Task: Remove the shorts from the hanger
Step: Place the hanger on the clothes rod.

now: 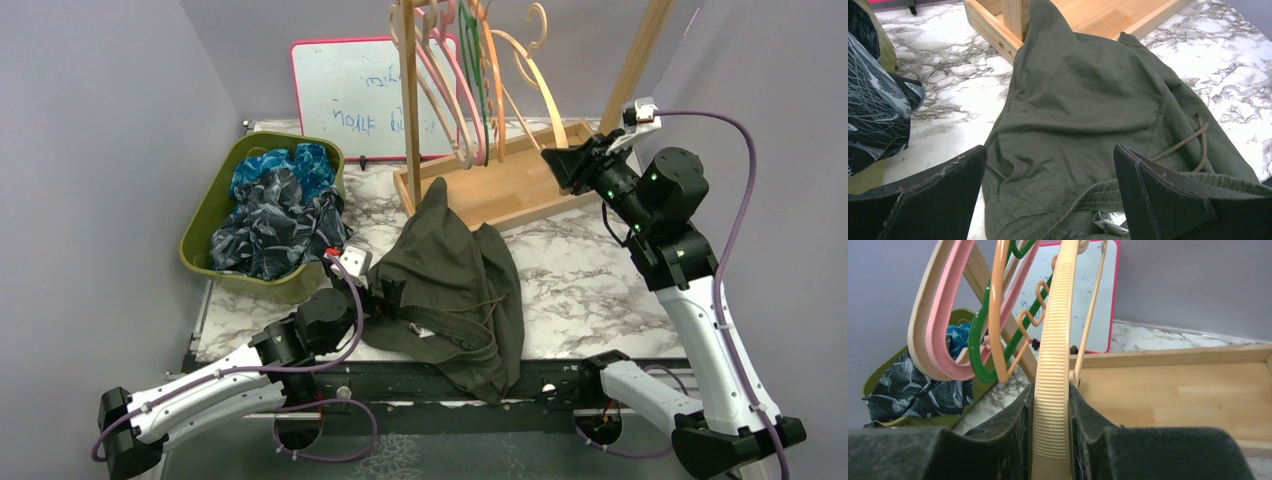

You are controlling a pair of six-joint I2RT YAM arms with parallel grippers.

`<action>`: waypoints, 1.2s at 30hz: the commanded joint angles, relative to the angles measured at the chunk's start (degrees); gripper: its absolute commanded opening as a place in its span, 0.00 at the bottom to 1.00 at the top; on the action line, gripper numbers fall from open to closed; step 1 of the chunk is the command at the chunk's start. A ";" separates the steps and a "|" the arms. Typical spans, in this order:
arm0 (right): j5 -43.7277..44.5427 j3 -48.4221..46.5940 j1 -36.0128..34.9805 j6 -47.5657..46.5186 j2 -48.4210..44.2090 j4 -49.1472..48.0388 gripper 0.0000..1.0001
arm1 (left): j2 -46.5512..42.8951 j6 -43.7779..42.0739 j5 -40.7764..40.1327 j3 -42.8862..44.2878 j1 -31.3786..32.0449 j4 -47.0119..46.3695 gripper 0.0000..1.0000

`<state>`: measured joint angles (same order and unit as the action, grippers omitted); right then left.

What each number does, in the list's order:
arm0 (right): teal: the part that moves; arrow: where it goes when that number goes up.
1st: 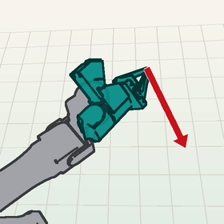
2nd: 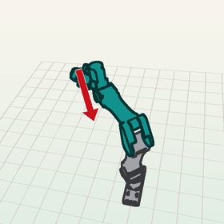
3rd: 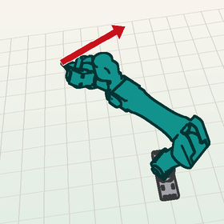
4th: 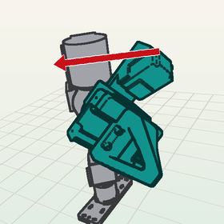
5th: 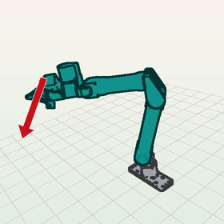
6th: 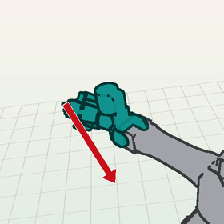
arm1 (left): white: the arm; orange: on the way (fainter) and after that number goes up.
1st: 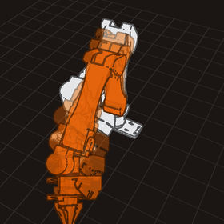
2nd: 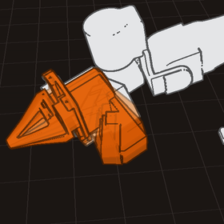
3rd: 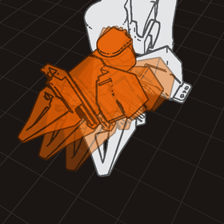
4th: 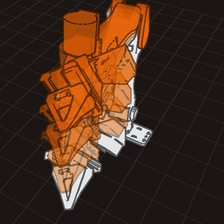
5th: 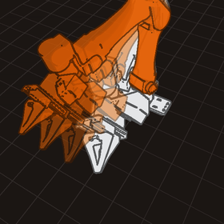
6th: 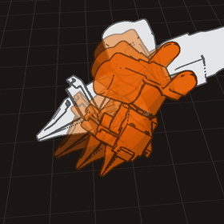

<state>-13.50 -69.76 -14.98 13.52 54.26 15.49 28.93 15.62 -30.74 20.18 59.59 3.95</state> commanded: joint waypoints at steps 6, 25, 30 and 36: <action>-2.07 -6.93 0.11 0.78 3.39 -4.85 0.01 | -1.63 4.58 -5.19 1.30 -0.09 1.01 0.99; 3.20 -17.11 0.13 -0.23 16.58 1.46 0.01 | -7.53 11.87 -9.22 3.13 -0.09 6.36 0.99; 1.35 -20.44 0.12 -1.76 20.29 4.06 0.02 | -7.42 11.71 -9.12 5.04 -0.13 8.67 0.99; 1.48 -28.12 0.06 -3.19 24.26 7.58 0.02 | -7.71 13.53 -11.79 4.84 -0.10 10.63 0.99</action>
<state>-11.94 -93.97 -14.98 12.01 77.23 19.97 22.00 27.44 -39.35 23.99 59.59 12.36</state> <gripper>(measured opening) 0.276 0.989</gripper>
